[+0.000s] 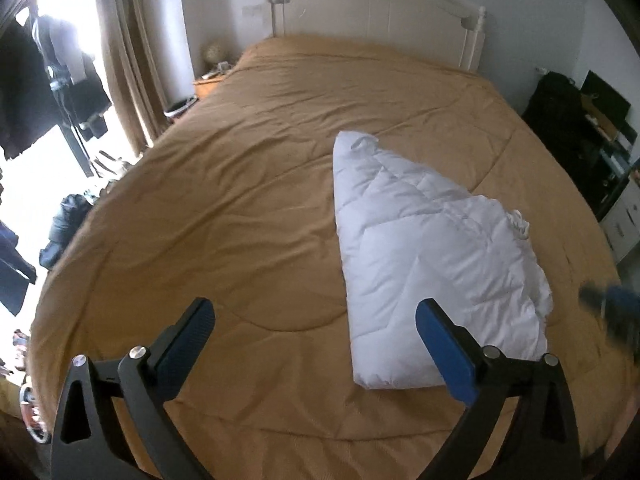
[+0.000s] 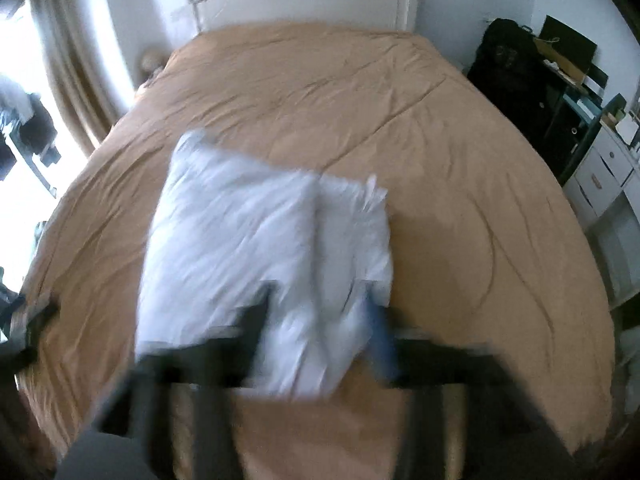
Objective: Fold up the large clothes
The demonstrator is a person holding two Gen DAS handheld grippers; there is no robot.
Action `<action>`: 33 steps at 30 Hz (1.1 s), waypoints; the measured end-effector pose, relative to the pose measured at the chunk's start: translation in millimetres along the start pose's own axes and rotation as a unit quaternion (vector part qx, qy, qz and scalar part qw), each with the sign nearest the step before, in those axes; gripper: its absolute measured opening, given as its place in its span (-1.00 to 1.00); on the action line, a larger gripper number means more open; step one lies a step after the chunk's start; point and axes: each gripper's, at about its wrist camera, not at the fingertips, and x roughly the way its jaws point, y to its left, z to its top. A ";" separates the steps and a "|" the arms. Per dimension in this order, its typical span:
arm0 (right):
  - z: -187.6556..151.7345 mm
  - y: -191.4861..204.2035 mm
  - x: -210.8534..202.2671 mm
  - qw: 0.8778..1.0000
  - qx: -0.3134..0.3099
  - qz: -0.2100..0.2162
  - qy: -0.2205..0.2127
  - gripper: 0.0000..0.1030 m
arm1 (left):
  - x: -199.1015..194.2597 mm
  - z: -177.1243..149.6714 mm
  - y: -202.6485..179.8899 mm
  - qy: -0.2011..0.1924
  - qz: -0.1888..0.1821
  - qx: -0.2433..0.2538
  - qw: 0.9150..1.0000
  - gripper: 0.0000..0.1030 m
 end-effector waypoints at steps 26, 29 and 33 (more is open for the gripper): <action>-38.5 18.2 -73.8 1.000 -0.004 -0.006 0.031 0.62 | -67.6 -13.0 -56.5 0.030 0.006 0.005 1.000 0.99; -41.1 19.8 -74.1 0.999 -0.004 -0.012 0.034 0.62 | -66.2 -13.6 -52.6 0.035 0.017 0.002 0.999 0.99; -43.0 23.0 -73.1 0.999 -0.008 -0.017 0.038 0.62 | -63.8 -15.2 -42.7 0.044 0.026 -0.015 0.999 0.99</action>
